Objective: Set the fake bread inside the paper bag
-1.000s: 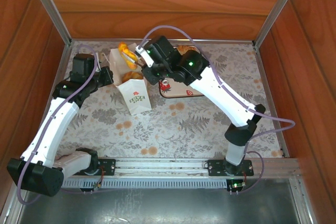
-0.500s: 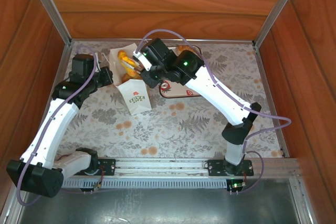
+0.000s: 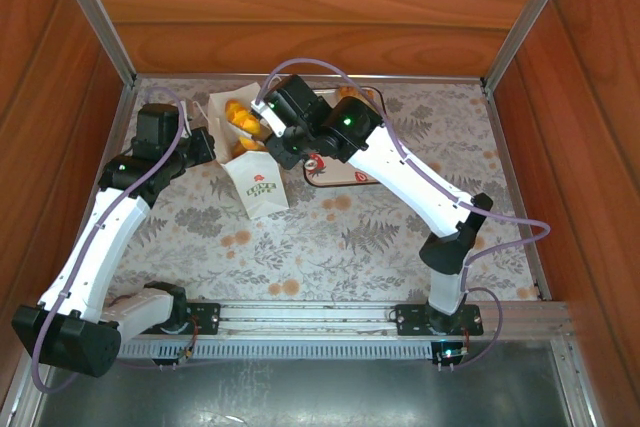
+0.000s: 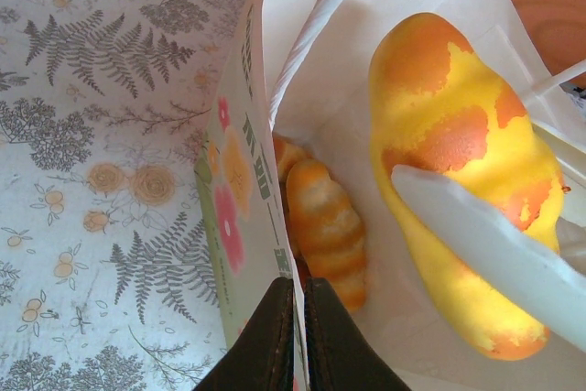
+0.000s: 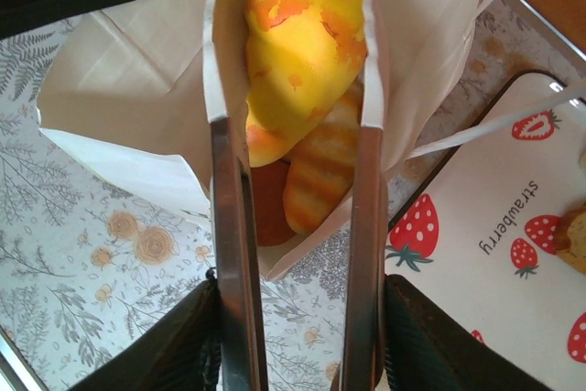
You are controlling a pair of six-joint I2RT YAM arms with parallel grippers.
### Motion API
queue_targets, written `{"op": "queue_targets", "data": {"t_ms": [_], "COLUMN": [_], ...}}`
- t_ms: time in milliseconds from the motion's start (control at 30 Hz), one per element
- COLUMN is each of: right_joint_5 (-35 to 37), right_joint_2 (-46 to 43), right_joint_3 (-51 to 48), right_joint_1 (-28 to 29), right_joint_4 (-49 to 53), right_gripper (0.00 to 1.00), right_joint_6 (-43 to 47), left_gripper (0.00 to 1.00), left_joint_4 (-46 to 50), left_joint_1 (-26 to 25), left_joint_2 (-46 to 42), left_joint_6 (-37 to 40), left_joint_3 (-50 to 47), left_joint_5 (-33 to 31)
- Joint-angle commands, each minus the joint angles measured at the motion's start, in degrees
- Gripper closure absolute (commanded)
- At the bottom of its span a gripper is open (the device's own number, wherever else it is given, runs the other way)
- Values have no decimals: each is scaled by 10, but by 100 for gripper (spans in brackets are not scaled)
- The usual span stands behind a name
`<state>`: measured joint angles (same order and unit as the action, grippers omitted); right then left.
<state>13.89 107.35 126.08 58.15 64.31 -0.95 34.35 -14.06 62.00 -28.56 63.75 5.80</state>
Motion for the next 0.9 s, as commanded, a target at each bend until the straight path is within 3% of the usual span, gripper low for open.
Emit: {"op": "queue_targets", "data": {"t_ms": [0,567,867], "right_joint_5": [9,18,-19], "right_joint_2": [-7,-19,-89], "right_joint_3": [-3,18,-27], "right_joint_1": [4,4,4], "right_joint_4": [-13,-15,-50], "right_gripper": [49,47,48], "right_joint_6": [-7,-9,-31], "left_gripper": [89,89,84], "left_joint_4": [5,5,3], "left_joint_1": [-3,-3,-3], "left_joint_2": [-9,-4,-8], "left_joint_6": [-2,-1,-5], "left_joint_3": [-2,7,13], "left_joint_5": [-1,7,20]}}
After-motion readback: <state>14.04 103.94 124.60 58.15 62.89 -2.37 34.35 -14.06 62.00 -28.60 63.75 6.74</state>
